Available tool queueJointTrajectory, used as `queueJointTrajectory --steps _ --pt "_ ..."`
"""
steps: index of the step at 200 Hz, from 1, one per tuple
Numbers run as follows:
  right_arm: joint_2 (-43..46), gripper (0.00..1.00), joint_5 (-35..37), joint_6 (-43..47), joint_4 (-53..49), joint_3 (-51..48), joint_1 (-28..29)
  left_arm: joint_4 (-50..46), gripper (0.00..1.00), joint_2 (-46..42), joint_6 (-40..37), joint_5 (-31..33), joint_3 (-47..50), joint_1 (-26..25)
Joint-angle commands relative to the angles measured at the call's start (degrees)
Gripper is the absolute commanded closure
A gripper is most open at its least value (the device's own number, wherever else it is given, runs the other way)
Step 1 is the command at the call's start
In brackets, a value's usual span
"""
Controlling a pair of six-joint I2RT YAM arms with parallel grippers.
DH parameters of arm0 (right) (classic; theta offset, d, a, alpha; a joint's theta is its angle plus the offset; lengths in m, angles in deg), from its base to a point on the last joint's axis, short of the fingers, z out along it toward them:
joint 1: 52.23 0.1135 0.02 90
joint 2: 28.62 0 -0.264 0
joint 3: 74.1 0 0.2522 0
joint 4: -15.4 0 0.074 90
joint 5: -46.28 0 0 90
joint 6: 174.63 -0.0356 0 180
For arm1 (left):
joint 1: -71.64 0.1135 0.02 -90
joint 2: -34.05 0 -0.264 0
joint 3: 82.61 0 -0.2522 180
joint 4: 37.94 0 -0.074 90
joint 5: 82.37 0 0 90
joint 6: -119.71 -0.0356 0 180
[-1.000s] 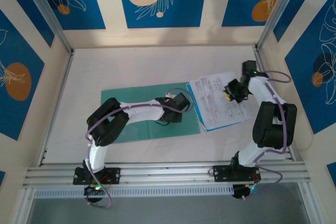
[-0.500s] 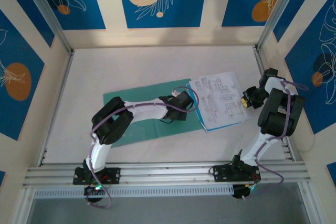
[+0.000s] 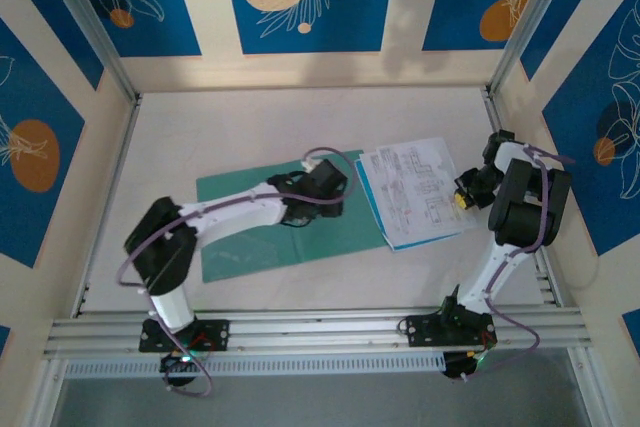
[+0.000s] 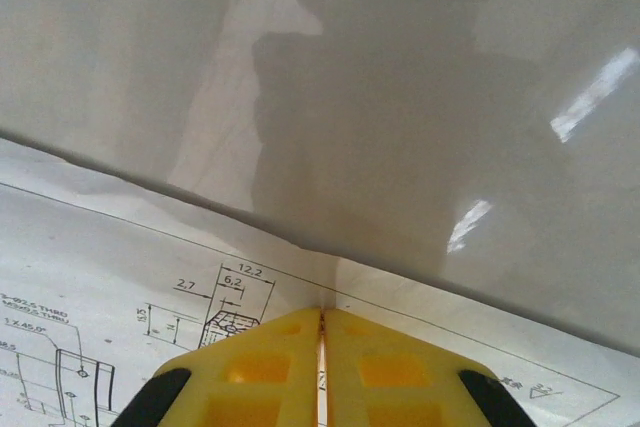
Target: Put the files into the folder
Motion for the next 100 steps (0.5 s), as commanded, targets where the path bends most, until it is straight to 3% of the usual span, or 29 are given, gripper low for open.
queueJointTrajectory --steps 1,38,100 --pt "-0.06 0.89 -0.29 0.36 -2.54 -1.94 2.79 -3.28 0.37 -2.70 2.43 -1.06 7.21 6.07" --pt "0.60 0.89 0.54 -0.95 -2.41 -3.89 7.92 -0.34 0.40 -2.79 -0.27 -4.70 12.51 11.80" --pt "1.51 0.90 0.15 -4.55 -2.91 -5.64 13.01 6.94 0.52 4.08 -2.44 -9.48 13.35 12.02"
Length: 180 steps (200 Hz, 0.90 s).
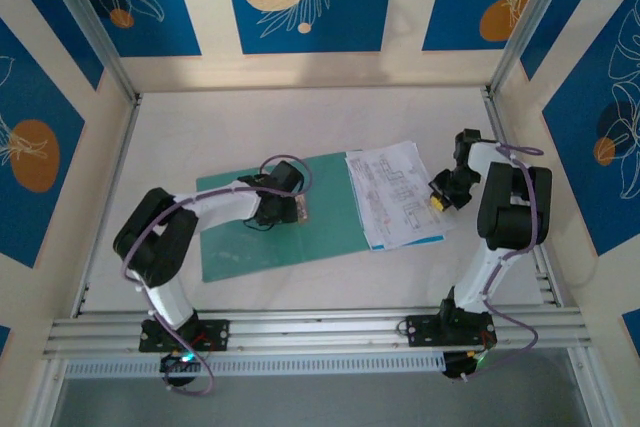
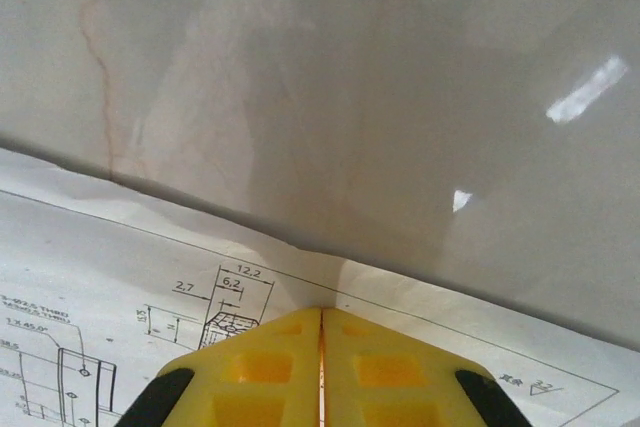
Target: Put the files into the folder
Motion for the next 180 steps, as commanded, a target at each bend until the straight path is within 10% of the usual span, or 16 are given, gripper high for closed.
queueJointTrajectory --steps 1,100,180 --pt "-0.84 0.90 -0.05 -2.36 -3.14 -2.12 2.55 4.39 0.52 2.38 -1.91 -3.33 0.69 -0.23" --pt "-0.78 0.90 0.67 -7.24 -3.81 -2.22 10.37 8.45 0.55 6.77 -7.91 -2.21 -5.60 -5.28" --pt "12.38 0.80 -0.74 -4.27 -2.92 -0.89 11.60 8.29 0.41 -6.82 3.47 0.30 -3.19 -13.11"
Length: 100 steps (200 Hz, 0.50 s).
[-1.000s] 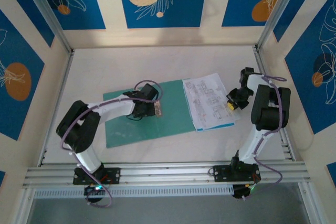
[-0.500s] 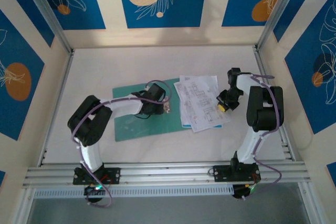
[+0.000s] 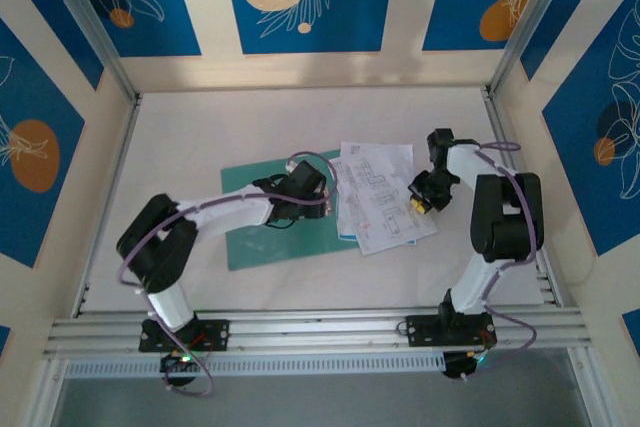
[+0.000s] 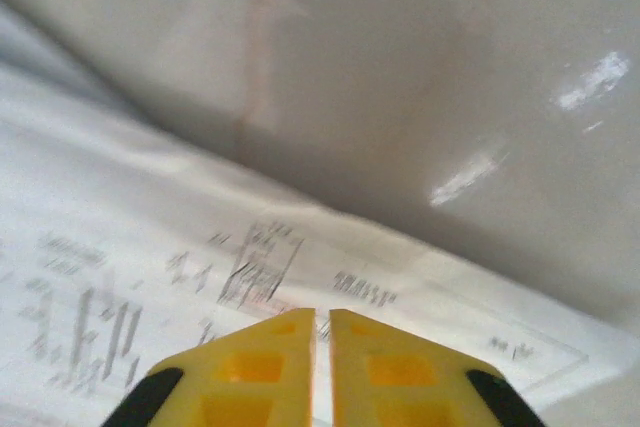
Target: Put the files into the folder
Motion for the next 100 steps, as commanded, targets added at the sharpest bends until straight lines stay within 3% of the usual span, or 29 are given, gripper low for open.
queueJointTrajectory --steps 1,33,100 --pt "5.31 0.80 -1.58 1.21 -1.29 1.42 1.18 3.03 0.41 -3.30 6.99 -2.17 1.49 -3.89" --pt "6.68 0.74 -5.77 2.62 -0.23 0.92 1.53 9.51 0.39 1.51 13.66 -6.81 0.24 -8.53" --pt "-1.28 0.78 -7.49 3.96 1.33 0.29 1.63 14.84 0.39 8.39 16.59 -8.88 -1.71 -10.89"
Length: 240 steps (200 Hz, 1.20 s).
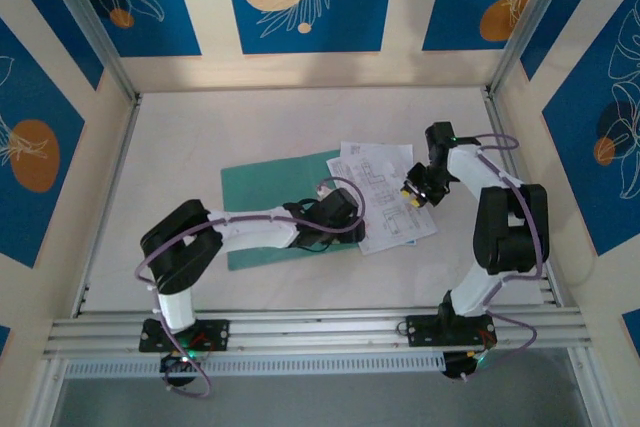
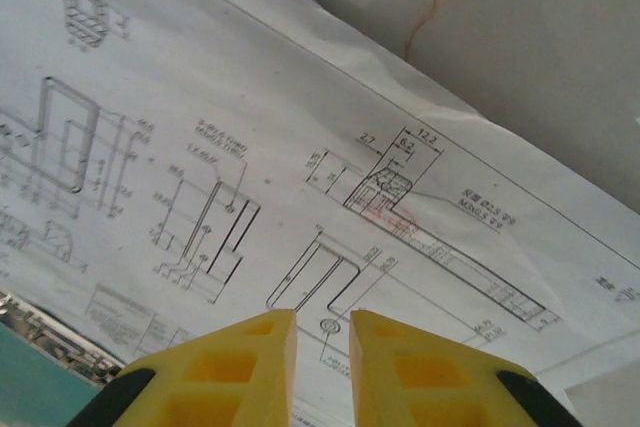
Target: Put the files into the folder
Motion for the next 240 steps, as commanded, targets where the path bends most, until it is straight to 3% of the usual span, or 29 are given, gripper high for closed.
queueJointTrajectory --steps 1,36,119,201,240 --pt "-3.47 0.79 -1.35 1.09 -0.05 0.05 0.12 4.35 0.39 0.69 2.30 -1.85 -1.23 -0.31" --pt "-5.73 0.80 -0.11 1.18 0.10 -0.73 -0.24 8.46 0.40 2.68 3.87 -3.97 -0.57 -0.48" --pt "-8.14 0.81 0.46 1.74 0.55 -2.45 -0.70 7.31 0.42 6.91 3.22 -3.10 -2.42 -0.52" --pt "-8.55 0.81 -0.01 2.13 0.90 -3.16 -0.69 8.50 0.54 6.69 3.63 -2.28 -2.33 -0.81" --pt "-8.29 0.81 0.31 2.09 0.65 -3.09 -0.67 5.92 0.54 6.13 3.29 -1.71 -3.07 -0.88"
